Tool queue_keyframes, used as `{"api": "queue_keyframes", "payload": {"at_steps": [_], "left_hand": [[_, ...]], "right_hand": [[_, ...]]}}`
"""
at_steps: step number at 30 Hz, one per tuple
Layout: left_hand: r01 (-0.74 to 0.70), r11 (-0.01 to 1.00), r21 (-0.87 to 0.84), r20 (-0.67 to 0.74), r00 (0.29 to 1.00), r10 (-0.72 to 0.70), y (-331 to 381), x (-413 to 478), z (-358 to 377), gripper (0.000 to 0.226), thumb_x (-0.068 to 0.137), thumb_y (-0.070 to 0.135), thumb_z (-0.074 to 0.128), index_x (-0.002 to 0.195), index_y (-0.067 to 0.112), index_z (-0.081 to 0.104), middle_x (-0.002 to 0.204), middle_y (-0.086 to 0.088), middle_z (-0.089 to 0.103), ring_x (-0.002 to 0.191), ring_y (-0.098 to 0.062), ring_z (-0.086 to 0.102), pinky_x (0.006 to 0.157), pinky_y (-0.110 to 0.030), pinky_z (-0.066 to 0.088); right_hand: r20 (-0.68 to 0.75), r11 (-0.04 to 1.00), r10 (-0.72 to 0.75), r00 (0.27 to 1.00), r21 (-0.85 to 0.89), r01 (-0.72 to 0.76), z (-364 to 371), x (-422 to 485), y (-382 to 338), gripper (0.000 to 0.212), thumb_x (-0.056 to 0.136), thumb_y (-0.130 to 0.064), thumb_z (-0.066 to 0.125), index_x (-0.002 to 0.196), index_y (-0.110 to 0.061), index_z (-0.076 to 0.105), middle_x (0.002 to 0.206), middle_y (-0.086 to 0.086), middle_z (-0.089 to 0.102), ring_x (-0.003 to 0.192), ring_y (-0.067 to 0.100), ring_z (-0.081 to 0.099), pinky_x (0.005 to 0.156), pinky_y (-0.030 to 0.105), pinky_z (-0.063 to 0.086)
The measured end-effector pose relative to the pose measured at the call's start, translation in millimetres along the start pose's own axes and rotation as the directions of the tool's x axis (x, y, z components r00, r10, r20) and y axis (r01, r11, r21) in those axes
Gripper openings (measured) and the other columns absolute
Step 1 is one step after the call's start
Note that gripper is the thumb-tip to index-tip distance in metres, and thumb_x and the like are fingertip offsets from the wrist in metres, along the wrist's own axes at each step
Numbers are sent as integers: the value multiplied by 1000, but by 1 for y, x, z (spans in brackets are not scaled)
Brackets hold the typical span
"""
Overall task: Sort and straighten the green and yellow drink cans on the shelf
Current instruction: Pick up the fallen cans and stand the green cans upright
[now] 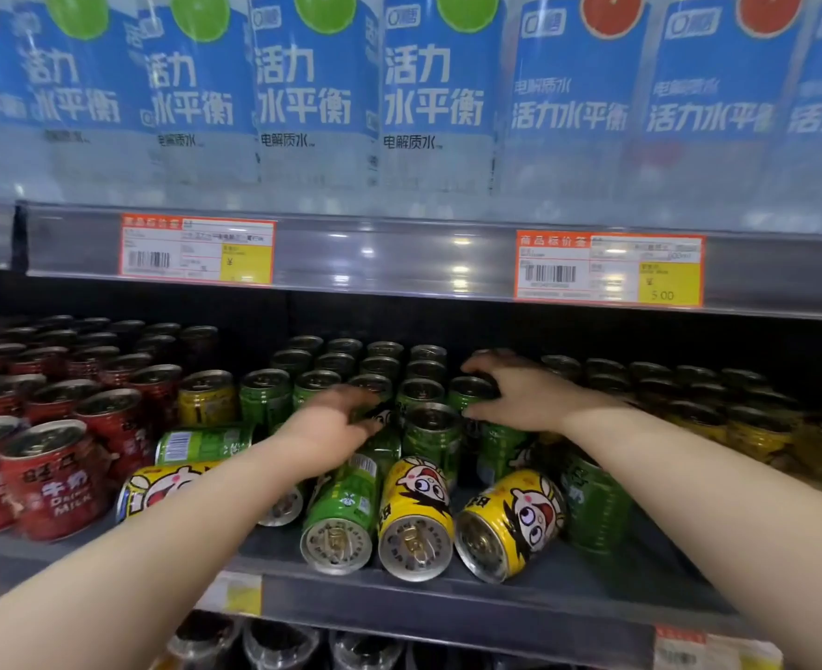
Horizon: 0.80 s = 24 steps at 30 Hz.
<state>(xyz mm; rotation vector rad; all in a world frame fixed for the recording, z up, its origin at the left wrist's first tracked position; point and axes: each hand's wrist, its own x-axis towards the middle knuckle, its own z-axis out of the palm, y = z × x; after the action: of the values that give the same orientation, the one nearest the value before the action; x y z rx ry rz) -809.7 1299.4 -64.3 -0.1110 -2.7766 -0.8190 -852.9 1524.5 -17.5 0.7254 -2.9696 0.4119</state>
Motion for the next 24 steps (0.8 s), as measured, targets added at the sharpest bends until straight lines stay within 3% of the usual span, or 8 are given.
{"api": "queue_keyframes", "payload": {"at_steps": [3,7,10,14,16,19,22,24], "left_hand": [[75,990,116,-30,997,-72,-21,-6,-18,39,88,28,60,127,25,55,137,-4,50,123,-22,49,101,-25,39],[118,937,328,11,992,-128,-46,-19,-36,44,88,39,57,129,27,52,134,-5,53,120,-25,51,100,-35,43],[107,940,323,21,992,-121,-56,-31,-43,45,87,43,56,127,23,55,131,-5,56,121,-22,51,101,-32,42],[47,955,294,86,993,-75,-62,-42,-40,48,89,46,53,132,25,50,133,-7,50,123,-23,47,104,-31,38],[13,955,295,134,990,-55,-64,-45,-37,51,90,46,51,136,25,46,135,-6,46,125,-22,45,106,-31,36],[-28,958,286,207,978,-33,-65,-48,-34,59,87,47,54,140,25,39,140,-5,38,130,-22,40,108,-29,33],[-38,954,297,232,972,-33,-68,-50,-34,69,82,48,61,142,31,33,151,-4,26,136,-23,32,111,-33,30],[-50,942,331,229,973,-29,-69,-51,-34,71,82,45,64,143,34,30,155,-3,19,139,-23,28,113,-34,28]], "right_hand": [[-14,992,-126,992,-8,126,6,5,-29,45,88,-39,58,130,-28,49,141,-2,43,128,17,42,101,26,35],[106,954,-288,952,-57,295,22,10,-67,39,89,-39,58,125,-26,55,133,-3,51,123,16,47,97,24,36],[263,920,-358,896,-64,387,28,10,-86,48,87,-45,57,130,-23,52,135,-2,51,122,17,48,100,27,39],[401,930,-317,859,-44,364,31,3,-98,77,74,-62,63,140,-30,38,147,-7,37,133,14,37,110,33,33],[416,905,-314,853,-141,402,38,-1,-104,87,70,-66,65,142,-30,32,147,-5,36,133,16,36,109,35,34],[348,870,-356,867,-216,444,49,-9,-108,83,71,-63,66,138,-26,34,136,-1,46,118,18,48,96,35,44],[315,909,-342,885,-127,396,50,-13,-106,65,76,-60,63,129,-28,40,105,-5,53,80,6,49,64,25,41],[260,908,-374,890,-90,408,47,-13,-103,50,81,-55,59,123,-29,46,104,-8,55,79,3,51,64,25,43]]}}
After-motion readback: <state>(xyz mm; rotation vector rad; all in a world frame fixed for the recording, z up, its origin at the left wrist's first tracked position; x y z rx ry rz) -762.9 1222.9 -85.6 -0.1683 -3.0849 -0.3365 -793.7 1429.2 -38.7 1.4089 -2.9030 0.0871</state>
